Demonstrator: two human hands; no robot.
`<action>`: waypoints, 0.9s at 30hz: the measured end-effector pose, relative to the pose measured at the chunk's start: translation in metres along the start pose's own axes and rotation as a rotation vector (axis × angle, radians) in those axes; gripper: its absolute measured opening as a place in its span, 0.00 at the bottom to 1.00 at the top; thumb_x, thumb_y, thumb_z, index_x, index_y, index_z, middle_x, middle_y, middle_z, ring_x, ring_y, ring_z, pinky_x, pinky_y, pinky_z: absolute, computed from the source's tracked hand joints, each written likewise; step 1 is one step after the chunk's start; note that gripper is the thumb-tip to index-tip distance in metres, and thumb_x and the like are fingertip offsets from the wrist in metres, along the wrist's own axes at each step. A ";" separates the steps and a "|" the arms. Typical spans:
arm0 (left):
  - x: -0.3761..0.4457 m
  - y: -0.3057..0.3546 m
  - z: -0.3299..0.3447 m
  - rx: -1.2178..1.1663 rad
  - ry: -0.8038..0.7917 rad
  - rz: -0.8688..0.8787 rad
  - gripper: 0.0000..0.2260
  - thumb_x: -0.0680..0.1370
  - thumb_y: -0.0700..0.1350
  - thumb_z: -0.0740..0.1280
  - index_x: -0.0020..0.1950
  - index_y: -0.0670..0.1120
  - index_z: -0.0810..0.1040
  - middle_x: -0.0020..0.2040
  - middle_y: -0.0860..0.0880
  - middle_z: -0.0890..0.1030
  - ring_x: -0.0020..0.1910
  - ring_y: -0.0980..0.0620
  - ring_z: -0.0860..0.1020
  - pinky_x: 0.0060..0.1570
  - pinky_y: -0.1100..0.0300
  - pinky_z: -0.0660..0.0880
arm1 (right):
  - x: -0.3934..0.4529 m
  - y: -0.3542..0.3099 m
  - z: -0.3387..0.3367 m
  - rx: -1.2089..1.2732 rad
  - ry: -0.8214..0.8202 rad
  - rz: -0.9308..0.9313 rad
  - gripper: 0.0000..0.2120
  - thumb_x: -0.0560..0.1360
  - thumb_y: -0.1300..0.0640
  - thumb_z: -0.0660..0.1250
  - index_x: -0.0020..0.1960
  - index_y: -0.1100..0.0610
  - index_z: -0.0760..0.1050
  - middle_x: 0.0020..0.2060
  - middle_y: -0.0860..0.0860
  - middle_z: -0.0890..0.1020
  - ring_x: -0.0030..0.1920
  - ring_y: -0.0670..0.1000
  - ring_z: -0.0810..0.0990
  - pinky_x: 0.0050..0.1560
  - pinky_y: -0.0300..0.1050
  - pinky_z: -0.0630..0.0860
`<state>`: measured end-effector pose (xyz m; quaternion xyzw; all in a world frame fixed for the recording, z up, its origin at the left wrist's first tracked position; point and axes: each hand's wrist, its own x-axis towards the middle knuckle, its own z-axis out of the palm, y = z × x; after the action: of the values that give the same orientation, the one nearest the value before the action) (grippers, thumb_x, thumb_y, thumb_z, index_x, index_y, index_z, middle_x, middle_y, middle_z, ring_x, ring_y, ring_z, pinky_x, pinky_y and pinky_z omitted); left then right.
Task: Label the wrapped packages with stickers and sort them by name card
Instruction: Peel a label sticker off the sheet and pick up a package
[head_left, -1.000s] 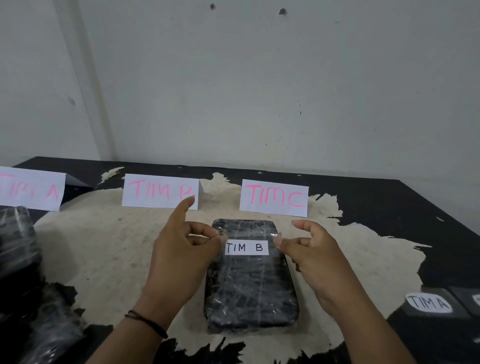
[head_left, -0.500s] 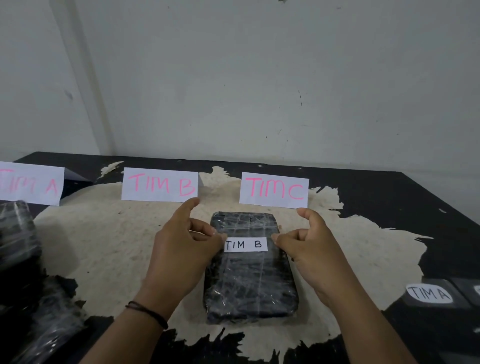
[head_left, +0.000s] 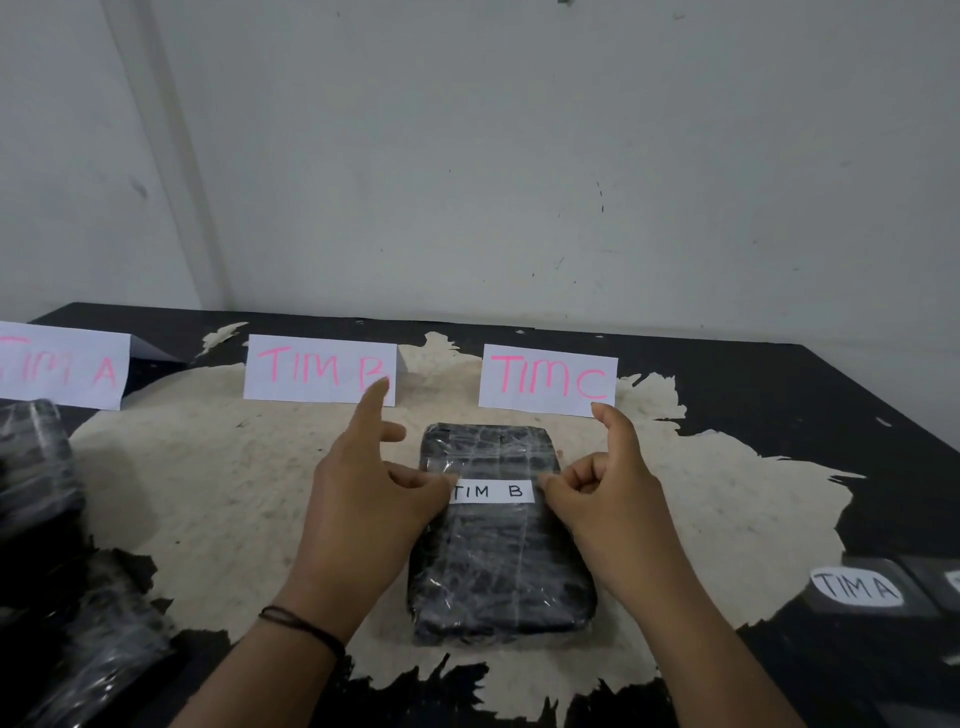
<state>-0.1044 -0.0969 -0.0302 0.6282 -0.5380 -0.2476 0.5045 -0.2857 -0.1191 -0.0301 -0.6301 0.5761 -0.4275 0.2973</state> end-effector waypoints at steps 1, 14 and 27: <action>0.000 0.000 -0.001 0.000 0.006 -0.005 0.42 0.68 0.43 0.76 0.75 0.57 0.55 0.54 0.56 0.74 0.36 0.62 0.80 0.31 0.68 0.75 | 0.000 0.001 0.001 -0.008 0.006 -0.015 0.36 0.72 0.59 0.70 0.74 0.47 0.54 0.32 0.49 0.77 0.32 0.38 0.75 0.34 0.26 0.70; -0.007 -0.001 0.003 0.153 0.098 0.077 0.50 0.66 0.45 0.77 0.76 0.58 0.46 0.66 0.51 0.61 0.43 0.56 0.75 0.34 0.72 0.72 | -0.006 0.004 0.007 -0.084 0.066 -0.112 0.35 0.74 0.62 0.68 0.74 0.49 0.54 0.32 0.48 0.76 0.38 0.40 0.75 0.35 0.23 0.67; -0.002 -0.011 0.014 -0.255 -0.093 -0.354 0.29 0.73 0.52 0.70 0.71 0.46 0.65 0.64 0.49 0.74 0.56 0.50 0.76 0.58 0.50 0.75 | -0.002 0.007 0.003 -0.011 -0.074 0.221 0.28 0.77 0.49 0.63 0.74 0.50 0.57 0.53 0.47 0.76 0.49 0.46 0.74 0.39 0.34 0.67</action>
<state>-0.1124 -0.1015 -0.0462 0.6317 -0.4064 -0.4271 0.5034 -0.2866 -0.1182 -0.0379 -0.5798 0.6329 -0.3656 0.3601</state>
